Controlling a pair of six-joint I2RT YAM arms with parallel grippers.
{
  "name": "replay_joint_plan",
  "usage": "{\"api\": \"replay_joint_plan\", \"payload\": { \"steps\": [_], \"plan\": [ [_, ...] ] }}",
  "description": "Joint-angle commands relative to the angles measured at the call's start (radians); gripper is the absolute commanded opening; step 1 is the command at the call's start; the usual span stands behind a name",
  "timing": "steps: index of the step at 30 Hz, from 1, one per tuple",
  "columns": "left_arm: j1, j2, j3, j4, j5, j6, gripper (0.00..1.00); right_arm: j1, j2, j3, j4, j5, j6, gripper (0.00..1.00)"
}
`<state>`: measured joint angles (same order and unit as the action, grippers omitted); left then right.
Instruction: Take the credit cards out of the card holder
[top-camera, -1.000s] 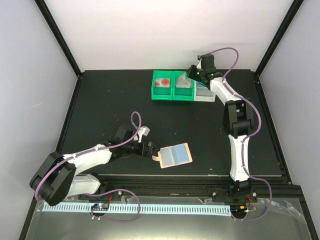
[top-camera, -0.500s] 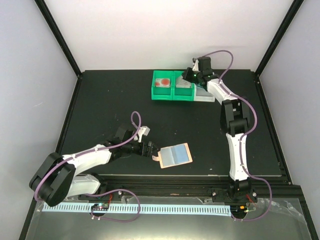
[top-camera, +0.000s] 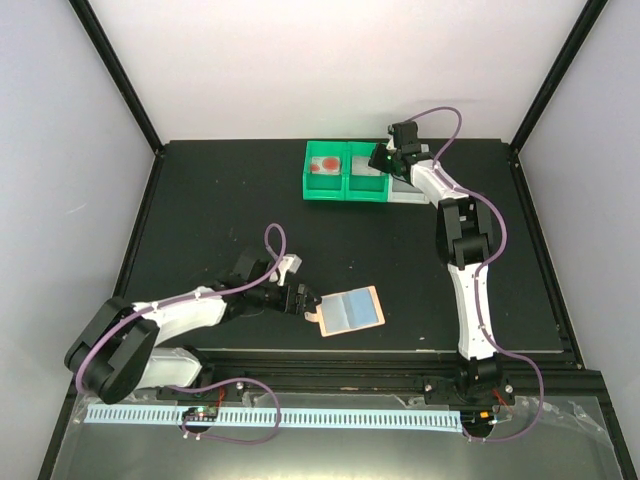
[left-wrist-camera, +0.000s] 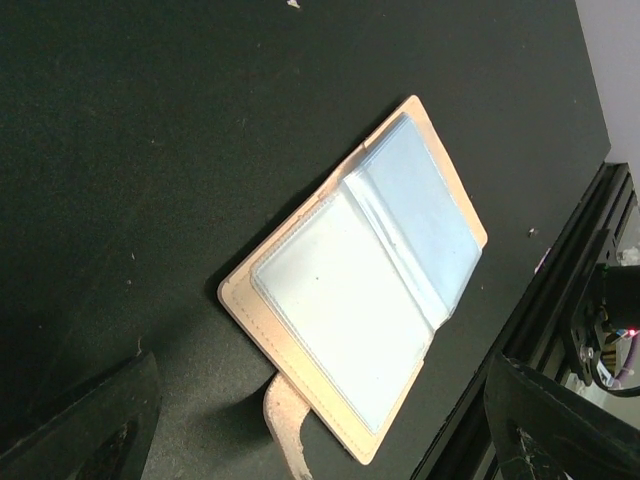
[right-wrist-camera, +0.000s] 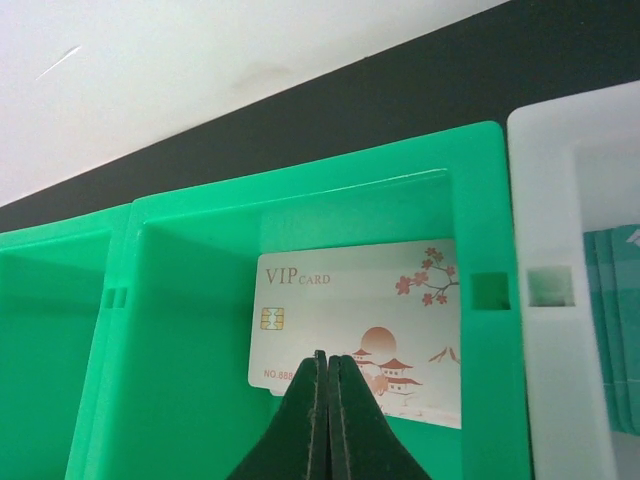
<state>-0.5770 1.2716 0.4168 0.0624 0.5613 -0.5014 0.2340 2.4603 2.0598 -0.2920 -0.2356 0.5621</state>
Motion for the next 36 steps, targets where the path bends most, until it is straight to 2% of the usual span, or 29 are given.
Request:
{"api": "replay_joint_plan", "payload": {
  "steps": [1, 6, 11, 15, 22, 25, 36],
  "plan": [
    [0.005, 0.034, 0.025, 0.043, 0.010, -0.013, 0.90, 0.002, -0.029, 0.026, -0.011, 0.043, -0.021, 0.01],
    [0.005, 0.041, 0.011, 0.060, 0.020, -0.045, 0.83, 0.003, -0.101, 0.013, -0.043, -0.030, -0.037, 0.01],
    [0.003, 0.089, -0.004, 0.088, 0.034, -0.051, 0.76, 0.005, -0.278, -0.188, 0.029, -0.050, -0.064, 0.02],
    [-0.003, 0.106, -0.019, 0.103, 0.039, -0.054, 0.74, 0.004, -0.388, -0.295, -0.024, -0.067, -0.071, 0.07],
    [-0.024, 0.115, -0.054, 0.145, -0.026, -0.075, 0.74, 0.011, -0.680, -0.630, -0.005, -0.105, -0.068, 0.20],
    [-0.026, 0.167, -0.035, 0.172, 0.002, -0.081, 0.74, 0.019, -0.791, -0.766, 0.001, -0.130, -0.065, 0.23],
    [-0.054, 0.304, 0.022, 0.254, 0.040, -0.118, 0.58, 0.109, -1.145, -1.289, 0.001, -0.158, -0.051, 0.32]
  ]
}}
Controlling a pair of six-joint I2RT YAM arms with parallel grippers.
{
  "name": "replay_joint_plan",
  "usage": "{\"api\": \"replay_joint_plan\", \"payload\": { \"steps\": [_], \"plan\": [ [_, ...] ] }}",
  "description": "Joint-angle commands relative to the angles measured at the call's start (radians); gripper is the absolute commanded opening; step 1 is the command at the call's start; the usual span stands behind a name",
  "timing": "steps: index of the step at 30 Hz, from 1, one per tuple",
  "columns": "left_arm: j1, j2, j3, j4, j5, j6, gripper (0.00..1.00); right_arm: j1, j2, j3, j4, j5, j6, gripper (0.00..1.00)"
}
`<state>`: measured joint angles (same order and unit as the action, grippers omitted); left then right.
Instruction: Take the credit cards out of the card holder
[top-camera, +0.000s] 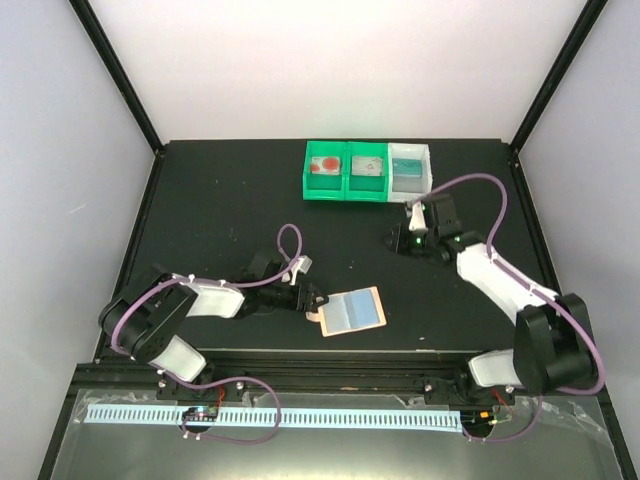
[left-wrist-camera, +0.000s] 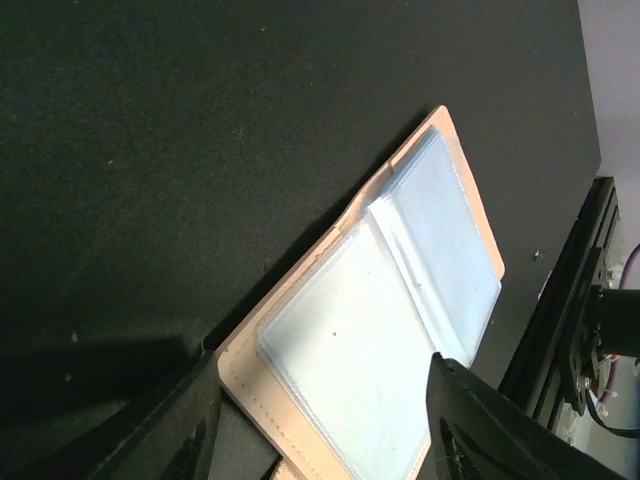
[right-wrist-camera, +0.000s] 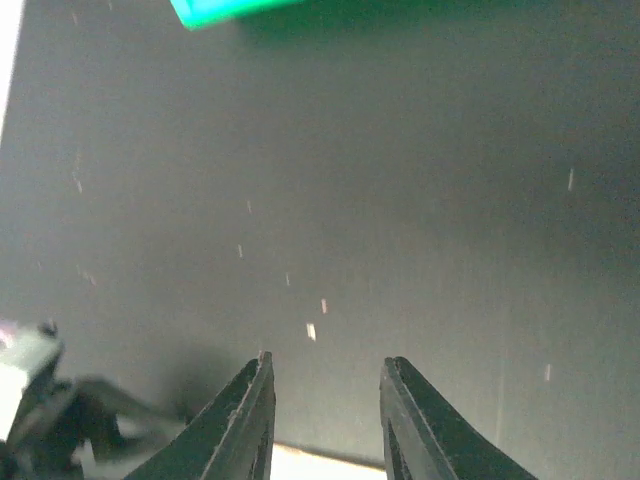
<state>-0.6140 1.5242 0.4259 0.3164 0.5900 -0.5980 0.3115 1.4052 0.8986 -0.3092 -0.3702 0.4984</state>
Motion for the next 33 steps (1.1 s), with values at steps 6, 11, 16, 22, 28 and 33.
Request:
{"api": "replay_joint_plan", "payload": {
  "steps": [6, 11, 16, 22, 28, 33],
  "plan": [
    [-0.025, 0.061, 0.010, 0.076, 0.054, -0.083, 0.25, 0.185, -0.150, -0.321, 0.150, -0.010, 0.111, 0.32],
    [-0.025, 0.037, -0.022, 0.198, 0.116, -0.176, 0.06, 0.333, -0.111, -0.347, 0.234, 0.044, 0.161, 0.31],
    [-0.025, 0.011, -0.033, 0.291, 0.154, -0.280, 0.02, 0.460, -0.032, -0.341, 0.301, 0.047, 0.180, 0.36],
    [-0.025, -0.022, -0.041, 0.310, 0.141, -0.323, 0.02, 0.550, 0.004, -0.327, 0.251, 0.183, 0.175, 0.50],
    [-0.027, -0.111, -0.034, 0.053, 0.025, -0.198, 0.35, 0.559, -0.046, -0.308, 0.140, 0.272, 0.154, 0.43],
    [-0.040, -0.173, -0.024, -0.160, -0.081, -0.096, 0.47, 0.556, -0.116, -0.290, 0.022, 0.385, 0.120, 0.46]
  ]
}}
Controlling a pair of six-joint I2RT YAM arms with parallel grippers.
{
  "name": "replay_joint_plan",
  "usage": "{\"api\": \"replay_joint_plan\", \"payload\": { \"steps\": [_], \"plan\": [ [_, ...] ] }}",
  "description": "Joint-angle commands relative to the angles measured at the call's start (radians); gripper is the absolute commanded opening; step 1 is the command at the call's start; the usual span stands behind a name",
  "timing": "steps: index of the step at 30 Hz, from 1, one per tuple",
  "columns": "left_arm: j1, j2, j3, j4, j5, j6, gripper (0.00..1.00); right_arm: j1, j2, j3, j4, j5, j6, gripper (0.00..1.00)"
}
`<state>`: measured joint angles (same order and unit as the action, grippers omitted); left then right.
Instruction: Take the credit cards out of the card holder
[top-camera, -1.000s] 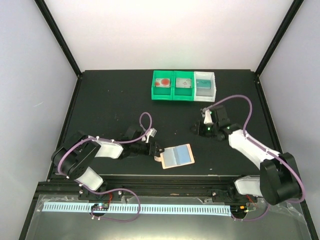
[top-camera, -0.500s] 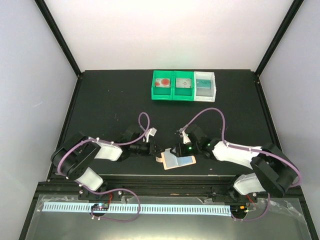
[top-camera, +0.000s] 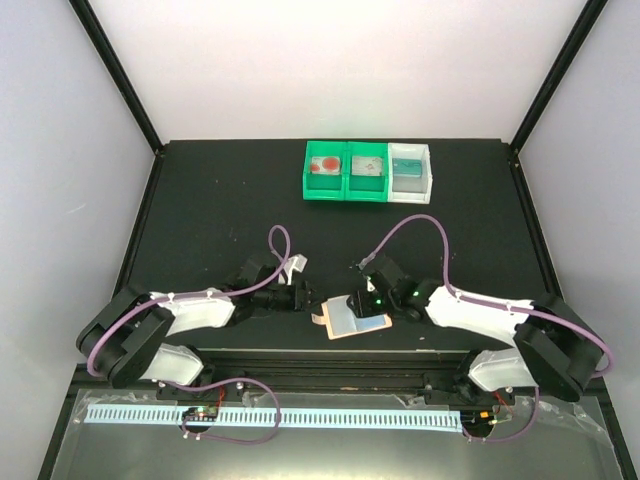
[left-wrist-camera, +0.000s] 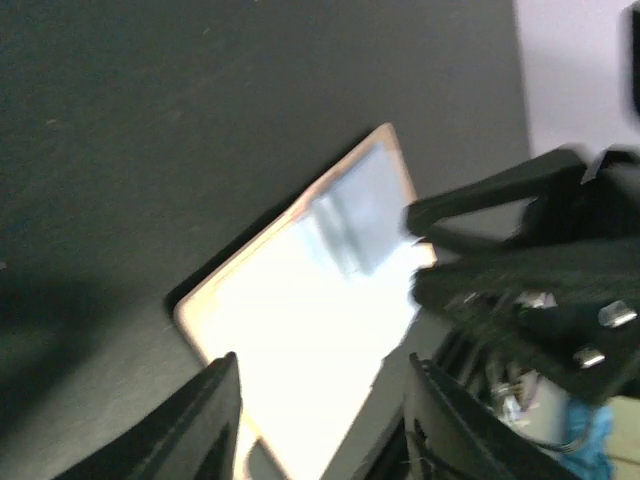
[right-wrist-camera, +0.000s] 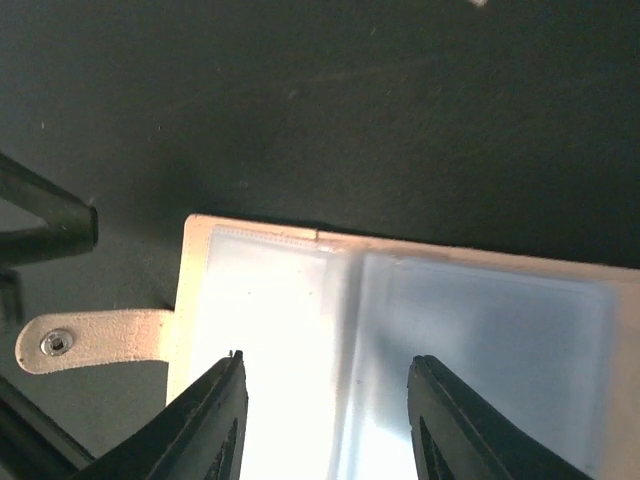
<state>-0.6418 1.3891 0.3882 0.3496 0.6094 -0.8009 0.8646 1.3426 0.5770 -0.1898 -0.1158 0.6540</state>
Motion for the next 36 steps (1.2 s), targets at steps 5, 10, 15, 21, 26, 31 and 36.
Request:
{"api": "replay_joint_plan", "payload": {
  "steps": [5, 10, 15, 21, 26, 31, 36],
  "plan": [
    [-0.033, -0.037, -0.027, -0.175, -0.122, 0.080, 0.55, 0.002, -0.055, 0.003, -0.119, 0.197, -0.032, 0.46],
    [-0.098, 0.017, -0.038, -0.129, -0.149, 0.021, 0.58, 0.002, -0.046, -0.061, -0.080, 0.225, 0.000, 0.46],
    [-0.142, 0.139, -0.033, 0.055, -0.103, -0.077, 0.51, 0.005, -0.037, -0.145, 0.035, 0.146, 0.049, 0.37],
    [-0.158, 0.126, -0.040, 0.191, -0.083, -0.130, 0.12, 0.008, -0.070, -0.206, 0.071, 0.151, 0.085, 0.33],
    [-0.159, 0.058, -0.045, 0.236, -0.083, -0.139, 0.02, 0.013, -0.091, -0.246, 0.112, 0.145, 0.115, 0.32],
    [-0.158, 0.056, -0.033, 0.205, -0.096, -0.128, 0.02, 0.022, -0.083, -0.244, 0.124, 0.145, 0.116, 0.31],
    [-0.129, 0.006, 0.006, -0.017, -0.166, -0.025, 0.01, 0.022, -0.111, -0.218, 0.079, 0.169, 0.119, 0.31]
  ]
}}
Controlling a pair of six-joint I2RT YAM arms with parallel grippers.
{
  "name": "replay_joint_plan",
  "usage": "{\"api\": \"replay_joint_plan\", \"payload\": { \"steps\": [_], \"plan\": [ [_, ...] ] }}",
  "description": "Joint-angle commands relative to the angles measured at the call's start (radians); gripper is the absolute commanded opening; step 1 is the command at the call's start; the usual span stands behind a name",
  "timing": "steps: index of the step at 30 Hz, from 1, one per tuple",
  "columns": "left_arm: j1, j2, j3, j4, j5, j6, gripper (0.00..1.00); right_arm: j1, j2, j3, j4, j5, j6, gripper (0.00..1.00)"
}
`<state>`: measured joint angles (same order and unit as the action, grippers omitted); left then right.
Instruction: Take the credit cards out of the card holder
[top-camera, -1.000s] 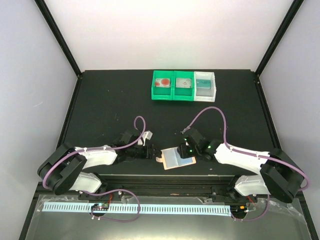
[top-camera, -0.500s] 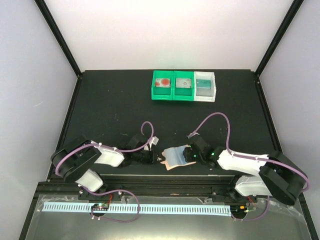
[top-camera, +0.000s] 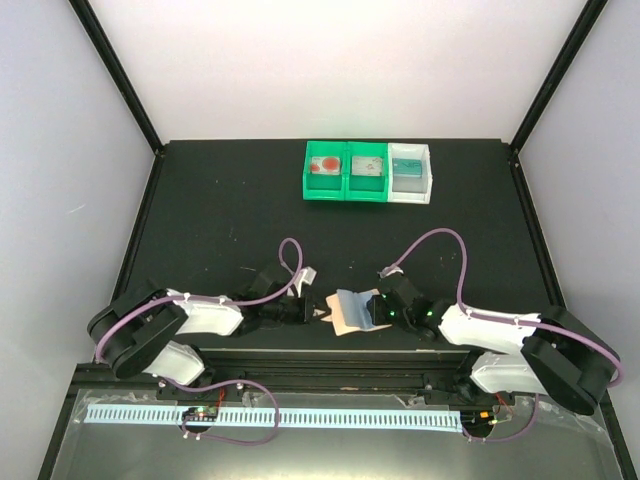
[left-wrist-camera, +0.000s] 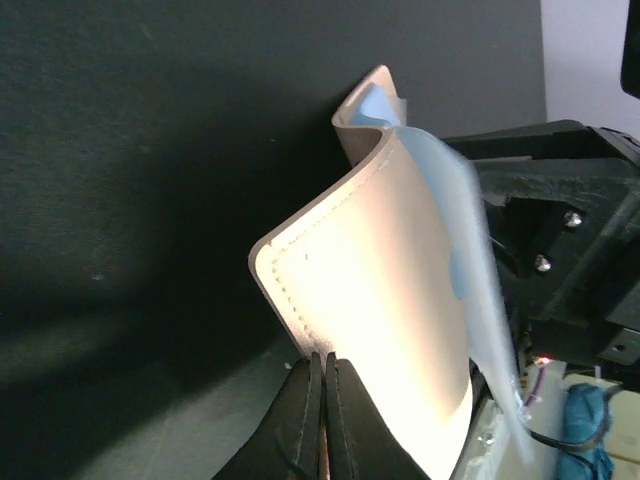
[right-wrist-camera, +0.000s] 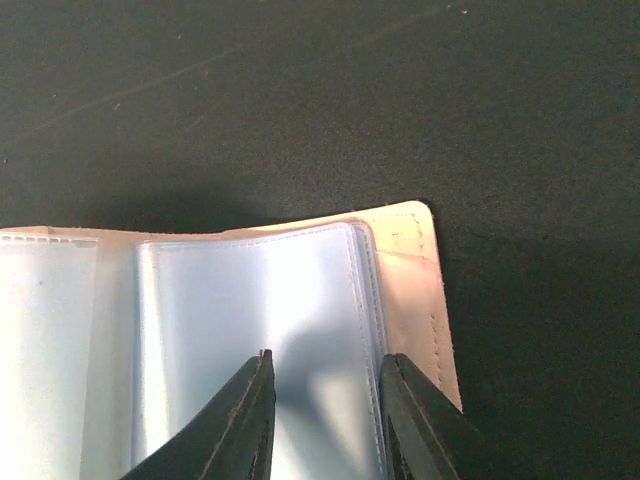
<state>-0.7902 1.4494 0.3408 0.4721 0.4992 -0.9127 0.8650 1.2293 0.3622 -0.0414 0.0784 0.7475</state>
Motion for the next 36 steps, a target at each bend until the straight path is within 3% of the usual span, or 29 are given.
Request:
{"api": "replay_joint_plan", "payload": {
  "steps": [1, 6, 8, 14, 15, 16, 19, 26, 31, 36],
  "plan": [
    [0.032, -0.069, 0.062, -0.188, -0.073, 0.114, 0.02, 0.021, -0.008, 0.008, -0.080, -0.024, 0.026, 0.32],
    [0.080, -0.125, 0.103, -0.377, -0.162, 0.229, 0.02, 0.021, -0.068, 0.049, -0.130, -0.026, 0.016, 0.36],
    [0.091, -0.147, 0.115, -0.418, -0.170, 0.248, 0.09, 0.019, -0.099, 0.071, -0.162, -0.017, 0.010, 0.38],
    [0.091, -0.316, 0.174, -0.561, -0.215, 0.300, 0.65, 0.020, -0.263, 0.176, -0.333, 0.053, -0.020, 0.46],
    [0.091, -0.354, 0.187, -0.601, -0.225, 0.312, 0.84, 0.019, -0.298, 0.196, -0.365, 0.069, -0.026, 0.48],
    [0.093, -0.396, 0.202, -0.635, -0.242, 0.326, 0.97, 0.019, -0.333, 0.217, -0.406, 0.088, -0.033, 0.49],
    [0.094, -0.521, 0.249, -0.734, -0.305, 0.374, 0.99, 0.019, -0.430, 0.279, -0.492, 0.145, -0.053, 0.57],
    [0.095, -0.855, 0.332, -0.845, -0.382, 0.508, 0.99, 0.020, -0.601, 0.437, -0.648, 0.225, -0.068, 0.98],
    [0.094, -1.043, 0.359, -0.883, -0.416, 0.542, 0.99, 0.020, -0.687, 0.510, -0.719, 0.246, -0.087, 1.00],
    [0.094, -1.095, 0.399, -0.964, -0.423, 0.568, 0.99, 0.020, -0.732, 0.549, -0.744, 0.244, -0.095, 1.00]
  ]
}}
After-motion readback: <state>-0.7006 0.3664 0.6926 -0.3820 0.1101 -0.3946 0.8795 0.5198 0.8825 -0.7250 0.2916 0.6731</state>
